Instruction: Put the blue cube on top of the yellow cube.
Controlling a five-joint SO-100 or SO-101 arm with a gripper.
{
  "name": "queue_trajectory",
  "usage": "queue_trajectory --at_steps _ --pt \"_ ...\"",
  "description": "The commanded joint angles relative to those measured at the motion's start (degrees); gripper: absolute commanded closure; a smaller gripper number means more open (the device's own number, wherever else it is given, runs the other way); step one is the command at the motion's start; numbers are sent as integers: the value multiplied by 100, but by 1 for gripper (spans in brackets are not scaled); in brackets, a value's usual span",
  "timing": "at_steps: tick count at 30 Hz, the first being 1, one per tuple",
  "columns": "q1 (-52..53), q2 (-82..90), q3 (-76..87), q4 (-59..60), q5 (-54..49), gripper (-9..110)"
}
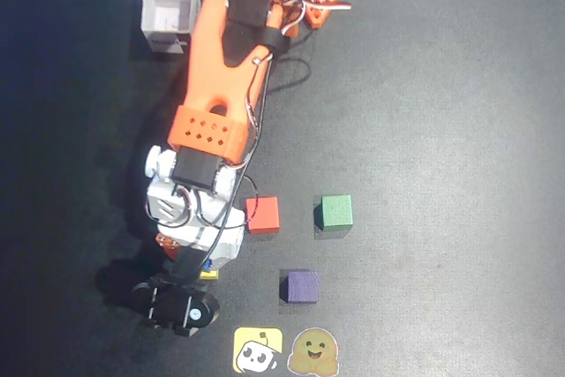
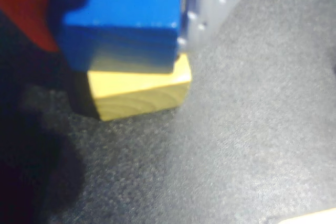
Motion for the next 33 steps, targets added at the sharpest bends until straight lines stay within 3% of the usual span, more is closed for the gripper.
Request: queue_trajectory --at_steps 1,33 --pt "26 26 -299 -79 9 87" --pt "-44 343 -264 -62 9 81"
